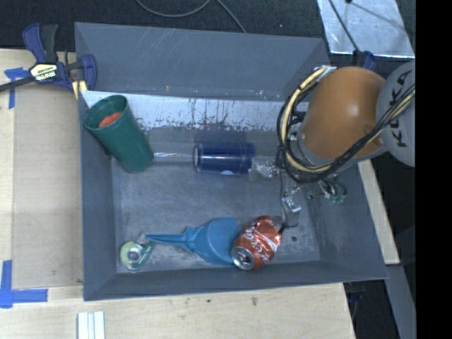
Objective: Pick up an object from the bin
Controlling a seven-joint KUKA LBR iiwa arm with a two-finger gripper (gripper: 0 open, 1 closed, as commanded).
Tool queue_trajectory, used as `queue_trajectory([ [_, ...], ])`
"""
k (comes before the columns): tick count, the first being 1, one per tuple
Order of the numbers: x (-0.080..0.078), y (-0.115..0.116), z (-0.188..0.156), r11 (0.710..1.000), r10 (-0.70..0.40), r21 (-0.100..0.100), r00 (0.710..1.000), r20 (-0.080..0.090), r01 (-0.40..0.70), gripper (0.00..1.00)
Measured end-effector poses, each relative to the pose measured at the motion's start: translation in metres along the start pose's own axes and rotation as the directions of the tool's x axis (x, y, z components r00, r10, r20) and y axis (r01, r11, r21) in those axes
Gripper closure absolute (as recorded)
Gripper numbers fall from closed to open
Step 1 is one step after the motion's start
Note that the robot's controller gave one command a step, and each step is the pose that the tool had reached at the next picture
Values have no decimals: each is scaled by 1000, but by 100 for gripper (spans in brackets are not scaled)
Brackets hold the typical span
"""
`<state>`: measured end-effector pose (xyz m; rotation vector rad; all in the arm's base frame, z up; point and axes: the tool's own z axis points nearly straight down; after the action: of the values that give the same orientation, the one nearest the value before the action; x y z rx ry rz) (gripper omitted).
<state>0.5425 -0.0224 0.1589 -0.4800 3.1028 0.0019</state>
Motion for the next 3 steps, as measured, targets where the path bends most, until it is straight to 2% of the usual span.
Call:
queue_trajectory([
  [1, 9, -5, -1, 999, 47, 2, 999, 3, -47, 0],
  [2, 22, 15, 61, 976, -219, 4, 976, 6, 219, 0],
  [3, 37, 30, 85, 981, -194, 11, 981, 15, 194, 100],
])
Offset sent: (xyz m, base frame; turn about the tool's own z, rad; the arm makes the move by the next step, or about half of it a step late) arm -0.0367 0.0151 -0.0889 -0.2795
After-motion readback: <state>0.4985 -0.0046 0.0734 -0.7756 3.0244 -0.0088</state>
